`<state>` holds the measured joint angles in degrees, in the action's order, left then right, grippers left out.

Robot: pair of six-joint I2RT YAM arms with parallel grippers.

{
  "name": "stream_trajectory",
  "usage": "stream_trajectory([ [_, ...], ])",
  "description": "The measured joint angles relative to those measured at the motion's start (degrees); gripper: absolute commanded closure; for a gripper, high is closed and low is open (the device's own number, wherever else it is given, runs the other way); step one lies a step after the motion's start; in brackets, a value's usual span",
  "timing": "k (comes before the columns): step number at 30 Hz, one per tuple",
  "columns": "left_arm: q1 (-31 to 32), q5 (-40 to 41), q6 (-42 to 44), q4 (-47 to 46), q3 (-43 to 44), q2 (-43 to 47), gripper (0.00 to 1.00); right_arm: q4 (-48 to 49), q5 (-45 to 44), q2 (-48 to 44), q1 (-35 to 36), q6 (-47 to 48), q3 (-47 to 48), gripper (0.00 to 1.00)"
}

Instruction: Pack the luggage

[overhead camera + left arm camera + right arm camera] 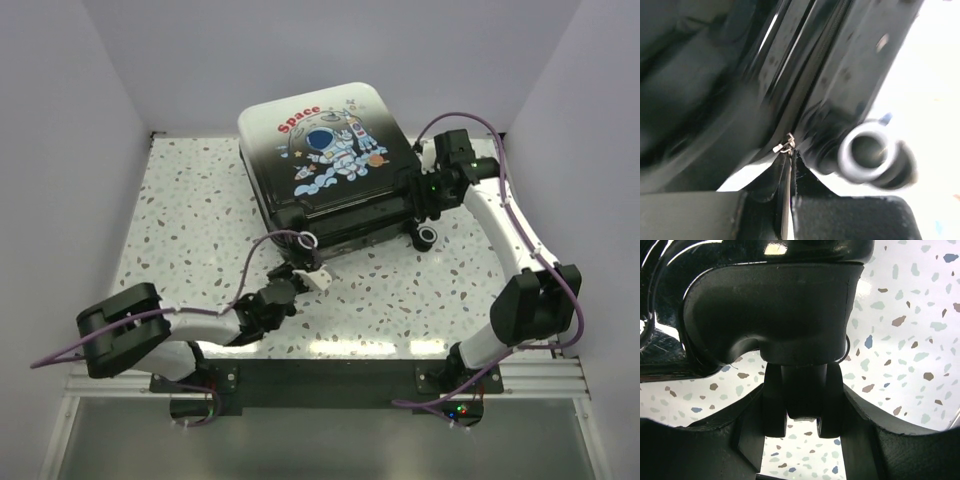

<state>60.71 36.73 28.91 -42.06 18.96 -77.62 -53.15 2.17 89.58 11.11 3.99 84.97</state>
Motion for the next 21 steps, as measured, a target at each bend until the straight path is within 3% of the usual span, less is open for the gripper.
stream_trajectory([
  [5,8.4,12.3,-6.0,7.7,14.4,-11.7,1.00,0.9,-0.4,-0.6,-0.3,0.0,-0.8,1.00],
  [11,10.3,20.2,-8.7,9.2,25.1,-22.9,1.00,1.6,-0.7,-1.8,-0.3,0.0,-1.9,1.00],
  [21,9.6,14.8,-0.2,-3.7,37.4,-37.0,1.00,2.4,-0.6,-3.8,-0.3,-0.1,-4.0,1.00],
])
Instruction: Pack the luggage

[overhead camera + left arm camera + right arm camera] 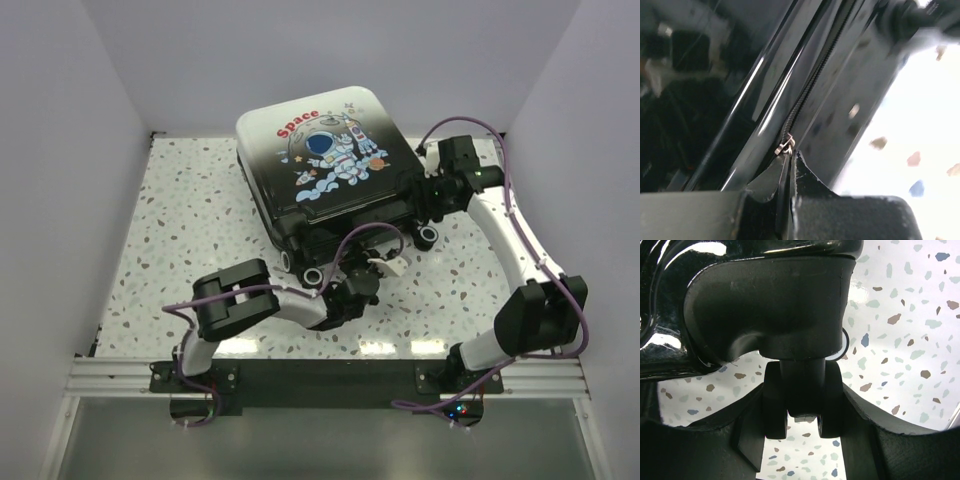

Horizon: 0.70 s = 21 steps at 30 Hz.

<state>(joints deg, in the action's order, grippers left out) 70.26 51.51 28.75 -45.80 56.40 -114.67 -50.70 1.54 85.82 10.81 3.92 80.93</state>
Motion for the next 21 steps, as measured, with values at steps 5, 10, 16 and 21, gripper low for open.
stream_trajectory([
  [5,-1.4,-6.9,4.2,-6.4,3.6,-4.8,1.00,0.5,0.1,-0.7,0.0,0.0,-0.7,1.00],
  [10,-2.6,-13.0,8.3,-12.8,8.7,-10.9,1.00,0.5,0.1,-0.8,0.0,0.0,-0.7,1.00],
  [16,-3.2,-17.0,12.5,-18.3,15.5,-17.6,0.66,0.4,0.1,-0.8,0.0,0.0,-0.7,1.00],
  [21,-2.5,-30.4,11.6,-16.3,10.9,-14.6,0.35,-1.0,2.9,-1.0,0.1,-0.7,-0.7,1.00],
])
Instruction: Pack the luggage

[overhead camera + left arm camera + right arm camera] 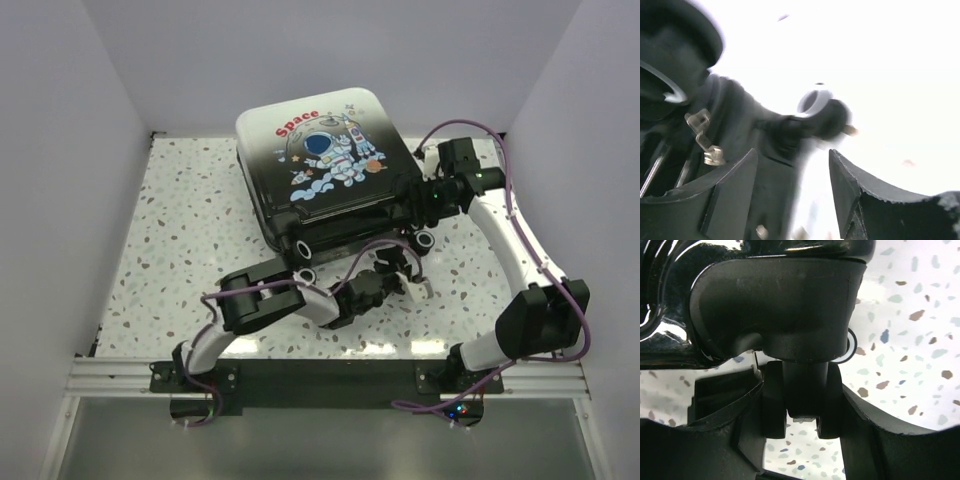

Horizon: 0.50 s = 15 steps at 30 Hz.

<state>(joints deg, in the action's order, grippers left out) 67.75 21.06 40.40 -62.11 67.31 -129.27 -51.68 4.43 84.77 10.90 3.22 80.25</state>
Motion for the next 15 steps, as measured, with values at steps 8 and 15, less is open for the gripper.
stream_trajectory([
  [8,3.4,-10.8,-8.4,9.9,-21.2,29.0,0.34,-1.0,3.3,-0.1,0.4,-0.5,0.0,1.00],
  [15,0.4,-15.1,-21.6,30.7,-24.5,58.5,0.24,-0.3,5.0,-0.7,1.3,-3.1,-1.1,1.00],
])
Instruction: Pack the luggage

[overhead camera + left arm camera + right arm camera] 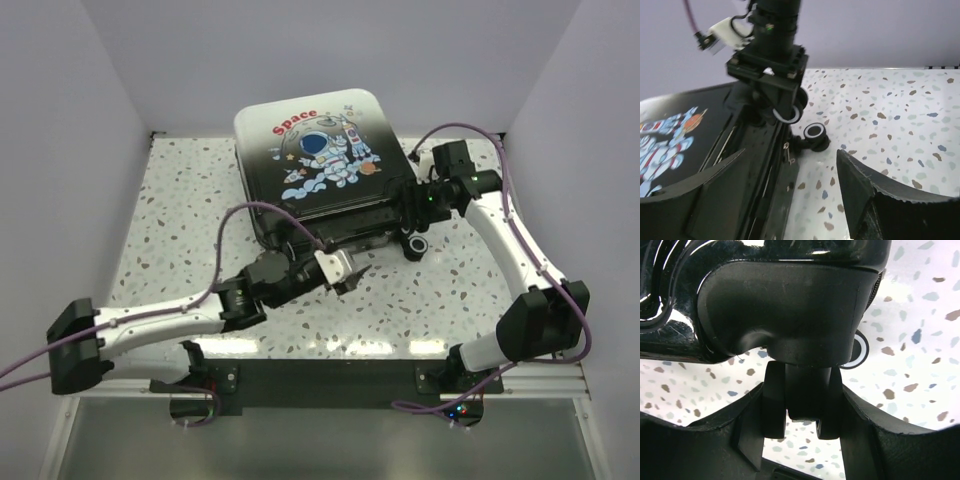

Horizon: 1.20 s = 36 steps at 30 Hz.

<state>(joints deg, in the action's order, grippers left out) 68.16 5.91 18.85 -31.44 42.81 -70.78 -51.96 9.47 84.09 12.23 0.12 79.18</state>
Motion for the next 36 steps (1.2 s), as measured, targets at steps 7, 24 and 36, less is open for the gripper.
stream_trajectory([
  [7,-13.1,1.6,-11.3,29.5,7.8,12.4,0.16,0.3,0.8,0.2,5.4,-6.4,-0.1,1.00],
  [24,-33.9,1.2,-22.3,73.6,21.4,16.9,0.21,1.1,-1.2,1.8,8.5,-10.5,2.3,1.00],
  [36,-38.5,-3.1,-31.7,75.5,20.3,10.0,0.34,6.0,-1.8,-2.3,8.6,-10.8,-2.5,1.00],
])
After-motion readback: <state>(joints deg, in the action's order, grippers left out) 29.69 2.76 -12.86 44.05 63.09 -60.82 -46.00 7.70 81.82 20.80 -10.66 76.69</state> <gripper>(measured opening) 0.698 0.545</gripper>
